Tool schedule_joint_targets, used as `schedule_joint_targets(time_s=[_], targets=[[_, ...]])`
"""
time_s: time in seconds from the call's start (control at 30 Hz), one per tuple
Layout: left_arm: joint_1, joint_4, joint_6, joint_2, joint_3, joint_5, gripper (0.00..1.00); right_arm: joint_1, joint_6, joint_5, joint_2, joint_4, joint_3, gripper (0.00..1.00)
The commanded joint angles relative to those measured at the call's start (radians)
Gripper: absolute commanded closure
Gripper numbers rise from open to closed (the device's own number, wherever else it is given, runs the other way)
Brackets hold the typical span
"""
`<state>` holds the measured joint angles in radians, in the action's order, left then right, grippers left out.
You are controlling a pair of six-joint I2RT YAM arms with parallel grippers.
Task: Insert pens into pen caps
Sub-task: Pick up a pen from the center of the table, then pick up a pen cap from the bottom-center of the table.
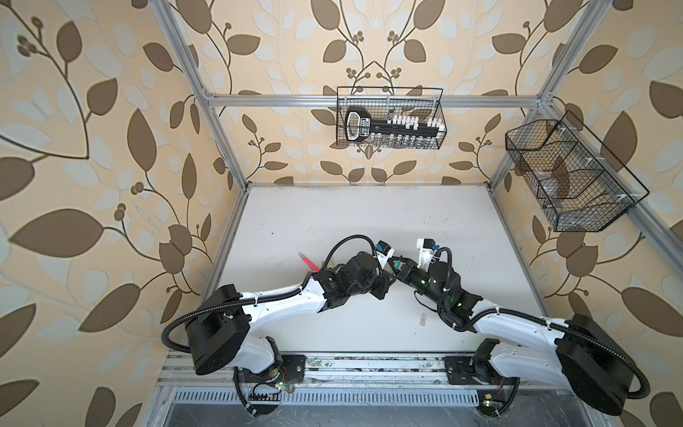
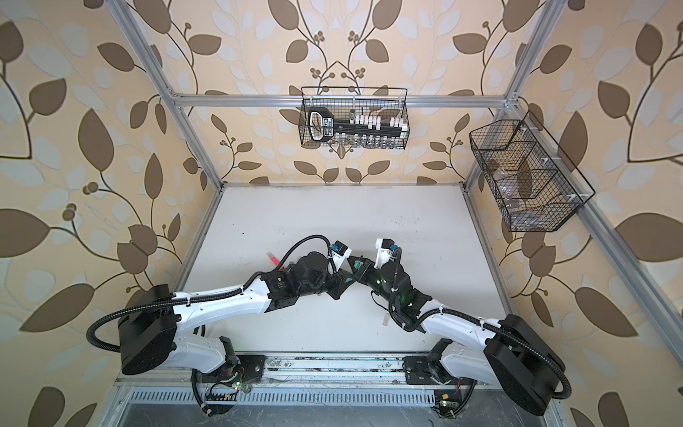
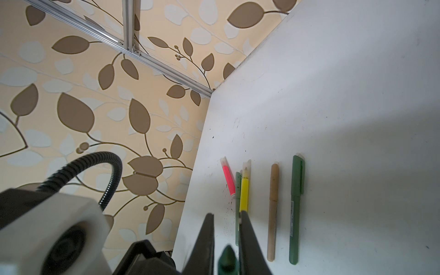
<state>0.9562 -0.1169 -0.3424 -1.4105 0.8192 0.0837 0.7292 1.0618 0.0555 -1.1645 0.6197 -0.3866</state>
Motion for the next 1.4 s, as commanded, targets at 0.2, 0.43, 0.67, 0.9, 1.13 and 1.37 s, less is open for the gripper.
schedule_joint_targets(time_s=[0.2, 0.43, 0.67, 0.9, 1.13, 1.37], targets=[[-0.012, -0.057, 0.001, -0.050, 0.037, -0.008, 1.00, 0.009, 0.004, 0.066, 0.135, -0.126, 0.009, 0.59], [-0.143, -0.055, -0.081, 0.025, -0.050, 0.017, 1.00, 0.112, -0.022, 0.354, 0.391, -0.673, -0.075, 0.37], [-0.160, -0.083, -0.111, 0.158, -0.188, -0.057, 1.00, 0.263, 0.067, 0.506, 0.450, -1.104, -0.086, 0.35], [-0.157, -0.104, -0.162, 0.206, -0.272, -0.044, 1.00, 0.317, 0.075, 0.452, 0.235, -1.158, -0.062, 0.30], [-0.142, -0.085, -0.169, 0.227, -0.292, -0.046, 1.00, 0.317, 0.057, 0.408, 0.050, -1.094, -0.066, 0.30], [-0.134, -0.061, -0.150, 0.245, -0.282, -0.045, 1.00, 0.321, 0.070, 0.392, 0.005, -1.147, -0.062, 0.31]])
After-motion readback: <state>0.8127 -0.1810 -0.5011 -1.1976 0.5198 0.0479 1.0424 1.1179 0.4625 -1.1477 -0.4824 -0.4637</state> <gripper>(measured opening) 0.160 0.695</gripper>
